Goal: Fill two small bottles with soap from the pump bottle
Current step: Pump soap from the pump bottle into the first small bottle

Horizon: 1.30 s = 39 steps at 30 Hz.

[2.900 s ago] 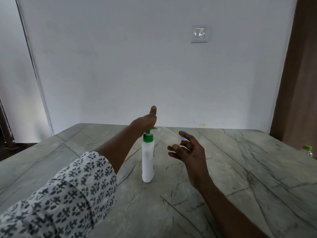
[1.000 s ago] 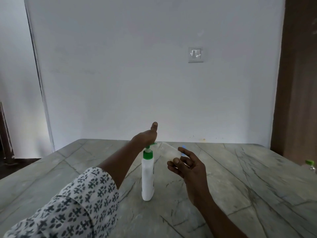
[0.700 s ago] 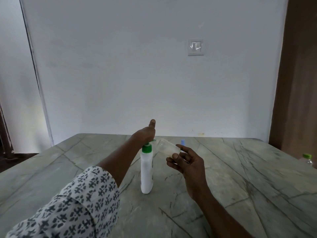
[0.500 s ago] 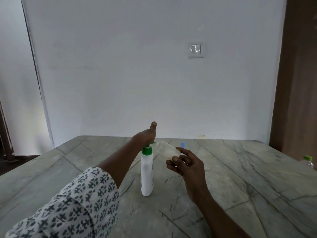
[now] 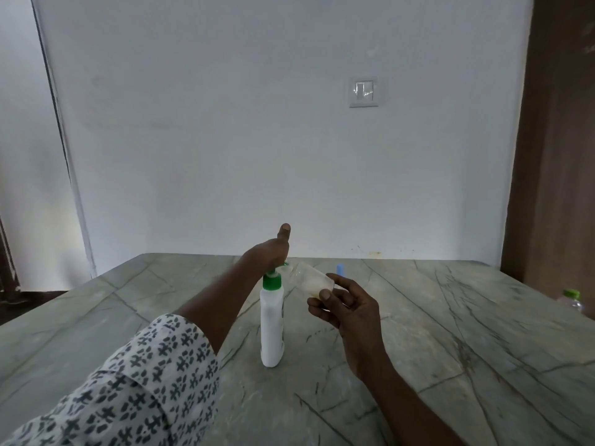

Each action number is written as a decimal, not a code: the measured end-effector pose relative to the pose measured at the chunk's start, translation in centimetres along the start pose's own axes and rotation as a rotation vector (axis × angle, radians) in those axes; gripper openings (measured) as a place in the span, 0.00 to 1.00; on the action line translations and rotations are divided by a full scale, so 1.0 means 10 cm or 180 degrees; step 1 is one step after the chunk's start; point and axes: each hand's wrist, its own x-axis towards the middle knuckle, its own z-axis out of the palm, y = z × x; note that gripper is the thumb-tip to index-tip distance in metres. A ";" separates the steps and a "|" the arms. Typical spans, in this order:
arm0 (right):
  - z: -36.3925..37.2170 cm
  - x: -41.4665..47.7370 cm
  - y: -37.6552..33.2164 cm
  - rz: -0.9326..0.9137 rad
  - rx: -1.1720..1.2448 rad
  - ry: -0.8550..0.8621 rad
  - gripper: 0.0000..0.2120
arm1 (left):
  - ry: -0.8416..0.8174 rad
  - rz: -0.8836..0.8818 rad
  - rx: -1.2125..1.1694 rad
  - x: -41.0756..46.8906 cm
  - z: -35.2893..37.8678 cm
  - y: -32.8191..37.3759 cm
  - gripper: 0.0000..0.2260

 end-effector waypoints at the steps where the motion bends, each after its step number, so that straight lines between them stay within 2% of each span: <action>1: 0.00 0.00 0.00 0.0012 -0.0023 0.0017 0.16 | 0.0006 -0.0010 -0.0012 0.01 0.02 -0.02 0.36; 15: 0.01 0.01 0.00 0.0017 0.0061 -0.0032 0.16 | -0.0050 -0.0038 -0.0032 0.03 -0.05 0.02 0.39; 29: -0.01 -0.03 0.04 0.0098 -0.0048 0.0006 0.15 | -0.0050 -0.0041 -0.0027 0.01 0.04 -0.03 0.36; 39: 0.02 -0.02 0.00 0.0057 0.0168 -0.0047 0.18 | -0.0062 -0.0051 -0.0046 -0.03 -0.08 0.05 0.38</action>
